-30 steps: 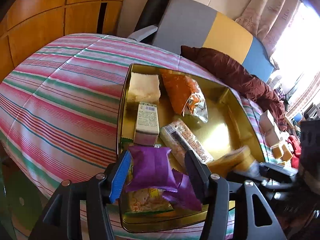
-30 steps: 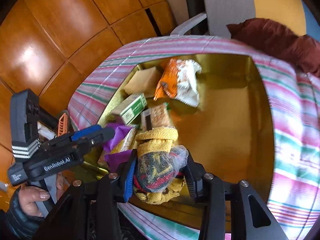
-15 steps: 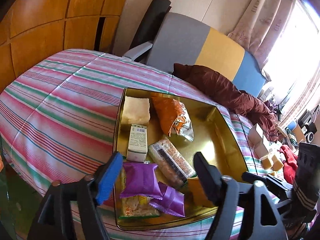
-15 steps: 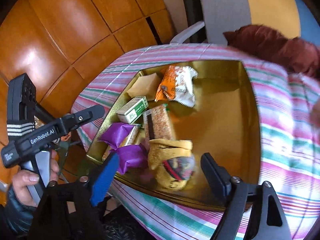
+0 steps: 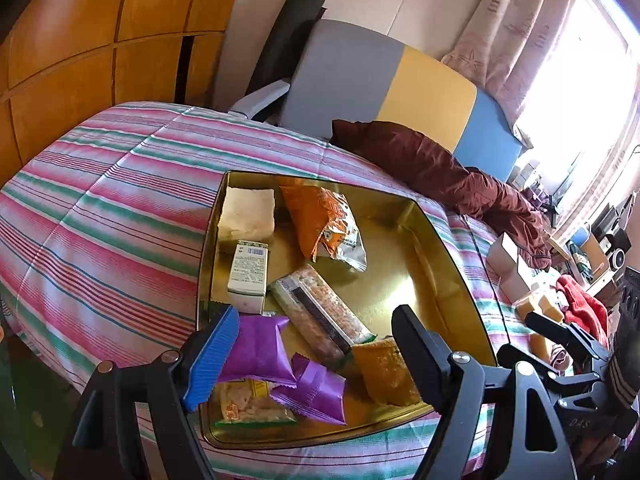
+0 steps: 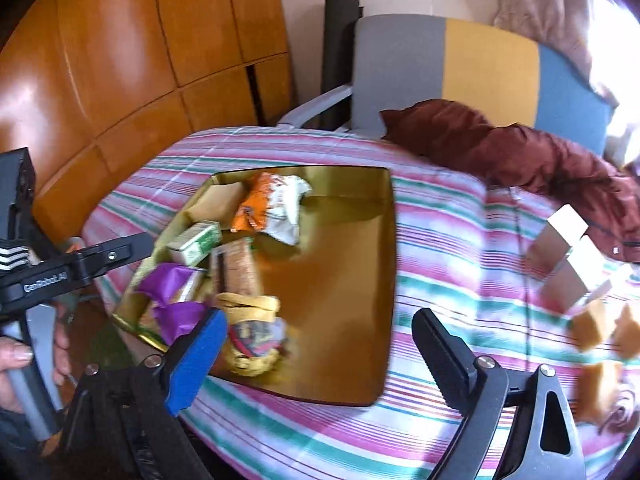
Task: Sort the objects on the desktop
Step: 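Move both tools back over the remaining pile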
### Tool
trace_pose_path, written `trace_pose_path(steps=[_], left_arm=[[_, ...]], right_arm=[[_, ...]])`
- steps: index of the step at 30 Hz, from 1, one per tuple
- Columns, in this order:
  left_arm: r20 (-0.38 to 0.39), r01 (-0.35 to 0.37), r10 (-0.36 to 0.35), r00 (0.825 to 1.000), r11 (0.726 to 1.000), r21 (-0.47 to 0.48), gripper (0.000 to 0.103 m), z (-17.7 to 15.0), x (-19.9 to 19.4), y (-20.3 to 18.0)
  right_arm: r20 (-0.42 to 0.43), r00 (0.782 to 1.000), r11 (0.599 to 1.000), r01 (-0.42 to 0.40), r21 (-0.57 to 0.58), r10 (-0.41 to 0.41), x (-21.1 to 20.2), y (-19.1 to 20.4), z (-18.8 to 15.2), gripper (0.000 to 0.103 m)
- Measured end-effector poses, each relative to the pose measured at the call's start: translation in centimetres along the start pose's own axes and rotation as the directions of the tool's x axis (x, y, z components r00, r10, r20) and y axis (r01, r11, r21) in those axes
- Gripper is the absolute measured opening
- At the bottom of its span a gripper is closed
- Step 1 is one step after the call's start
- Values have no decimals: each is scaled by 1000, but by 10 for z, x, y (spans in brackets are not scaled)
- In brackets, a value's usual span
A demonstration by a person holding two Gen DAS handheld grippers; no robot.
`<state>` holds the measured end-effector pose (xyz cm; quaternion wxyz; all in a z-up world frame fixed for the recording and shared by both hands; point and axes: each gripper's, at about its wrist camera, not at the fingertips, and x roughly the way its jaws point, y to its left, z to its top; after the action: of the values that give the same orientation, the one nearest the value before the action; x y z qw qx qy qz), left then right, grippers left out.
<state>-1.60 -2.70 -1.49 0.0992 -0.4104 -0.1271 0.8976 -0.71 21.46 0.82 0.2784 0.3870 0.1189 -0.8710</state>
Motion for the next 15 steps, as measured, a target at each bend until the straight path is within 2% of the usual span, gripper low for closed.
trace_pose_path(steps=[5,7,15], left_arm=[[15,2,-2,1000,1000,21,80,2,-5,-8],[21,8,-8,1000,999,32,80,2,-6,-13],[-10,2,-1,1000,996,85,80,1,-2,-32]], right_arm=[[31,995,995,99,11,-99,-7,-12,-3,103],[34,991,991,132,11,-132,-10,-16,-3,103],[55,980,981,193,11,-193,-17,-24,-5,103]])
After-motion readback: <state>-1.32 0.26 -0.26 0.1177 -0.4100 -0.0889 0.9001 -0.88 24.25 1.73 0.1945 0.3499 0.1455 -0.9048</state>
